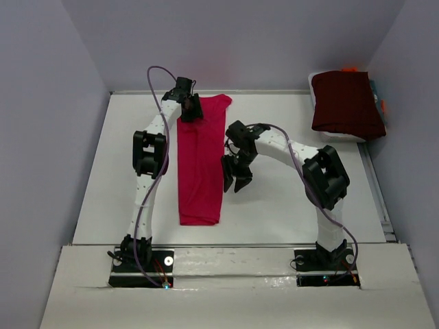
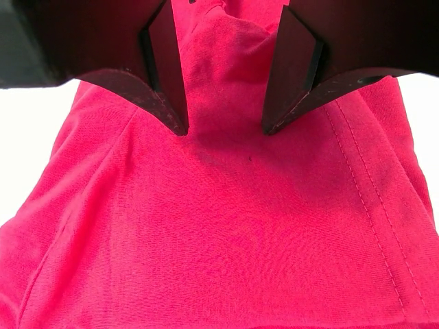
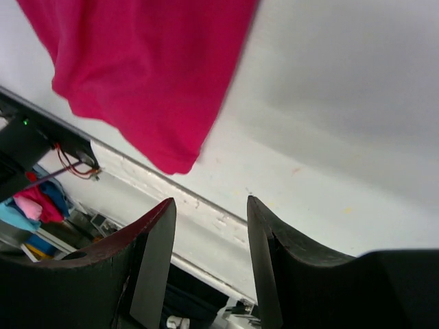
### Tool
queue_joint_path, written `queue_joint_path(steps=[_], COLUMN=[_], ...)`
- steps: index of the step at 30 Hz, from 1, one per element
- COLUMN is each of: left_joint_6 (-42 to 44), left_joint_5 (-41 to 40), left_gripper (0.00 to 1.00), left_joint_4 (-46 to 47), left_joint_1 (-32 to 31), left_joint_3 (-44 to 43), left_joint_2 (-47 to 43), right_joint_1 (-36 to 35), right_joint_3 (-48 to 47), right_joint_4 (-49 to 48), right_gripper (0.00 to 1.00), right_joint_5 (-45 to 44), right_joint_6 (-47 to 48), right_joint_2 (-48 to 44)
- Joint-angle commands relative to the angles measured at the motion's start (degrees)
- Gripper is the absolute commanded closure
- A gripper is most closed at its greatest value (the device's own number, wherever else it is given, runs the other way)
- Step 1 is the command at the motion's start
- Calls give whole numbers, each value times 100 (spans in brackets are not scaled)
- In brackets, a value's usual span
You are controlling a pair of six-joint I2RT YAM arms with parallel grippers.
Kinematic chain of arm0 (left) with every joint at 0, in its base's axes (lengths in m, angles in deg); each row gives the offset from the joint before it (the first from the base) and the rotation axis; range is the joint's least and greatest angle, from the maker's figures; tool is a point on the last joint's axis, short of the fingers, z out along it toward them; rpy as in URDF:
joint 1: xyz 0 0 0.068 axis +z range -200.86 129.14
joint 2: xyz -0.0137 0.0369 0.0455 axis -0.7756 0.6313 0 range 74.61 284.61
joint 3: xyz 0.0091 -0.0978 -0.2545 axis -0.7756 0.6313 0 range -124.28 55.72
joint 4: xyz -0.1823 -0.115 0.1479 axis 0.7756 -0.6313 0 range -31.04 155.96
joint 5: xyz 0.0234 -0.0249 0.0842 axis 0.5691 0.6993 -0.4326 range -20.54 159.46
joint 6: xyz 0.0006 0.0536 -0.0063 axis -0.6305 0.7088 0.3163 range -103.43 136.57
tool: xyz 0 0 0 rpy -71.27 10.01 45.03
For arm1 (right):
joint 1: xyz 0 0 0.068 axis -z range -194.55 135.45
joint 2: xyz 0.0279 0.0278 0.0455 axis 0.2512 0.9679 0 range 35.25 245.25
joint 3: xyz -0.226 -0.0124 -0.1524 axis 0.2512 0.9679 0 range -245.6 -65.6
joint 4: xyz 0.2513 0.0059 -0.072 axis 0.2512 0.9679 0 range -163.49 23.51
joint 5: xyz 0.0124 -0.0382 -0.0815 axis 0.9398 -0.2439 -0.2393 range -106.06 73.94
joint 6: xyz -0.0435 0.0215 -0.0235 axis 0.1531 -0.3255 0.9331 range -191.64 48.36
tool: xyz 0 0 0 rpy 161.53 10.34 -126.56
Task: Fold and stack the t-shirts
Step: Rotate the tshirt 95 degrees
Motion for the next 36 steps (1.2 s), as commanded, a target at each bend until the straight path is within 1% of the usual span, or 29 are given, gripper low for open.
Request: queue_joint_path(steps=[1,6,9,13,17,23,27,28,31,36], left_joint_6=[18,80,141,177,177,203,212,221,238,247], left_joint_5=[-336,-292,-266,-239,-239,-196,-195,-204,-213,-213], left_gripper=[40,40,40,40,40,40,40,40,40,40], left_joint_4=[-539,-478,-452,-478,-513,-504,-513,-521,-504,-513], left_joint_1=[65,65,65,65,65,65,65,65,65,65], left_joint_3=[111,261,357,349,349,331,358,375,402,384], left_joint_2=[275,170,108,82,55,11,20,29,12,29], right_joint_1=[-422,-1037,-1433,-1688,-1829,-2172,-2462,-2514,-2708,-2963], right_joint_3=[346,304,75,-250,-338,-663,-865,-909,-1129,-1200], right_joint_4=[-272,-166,-105,194,159,405,361,353,475,502], right_gripper=[48,48,49,49,49,49,50,50,50,50], right_joint_5=[-28,-512,-871,-1794,-2040,-2524,-2674,-2883,-3138,-3438], right_joint_6=[-296,-499,-639,-780,-850,-789,-727,-693,-666,-587], right_joint_2=[-587,-474,-341,-16,89,379,397,388,388,300])
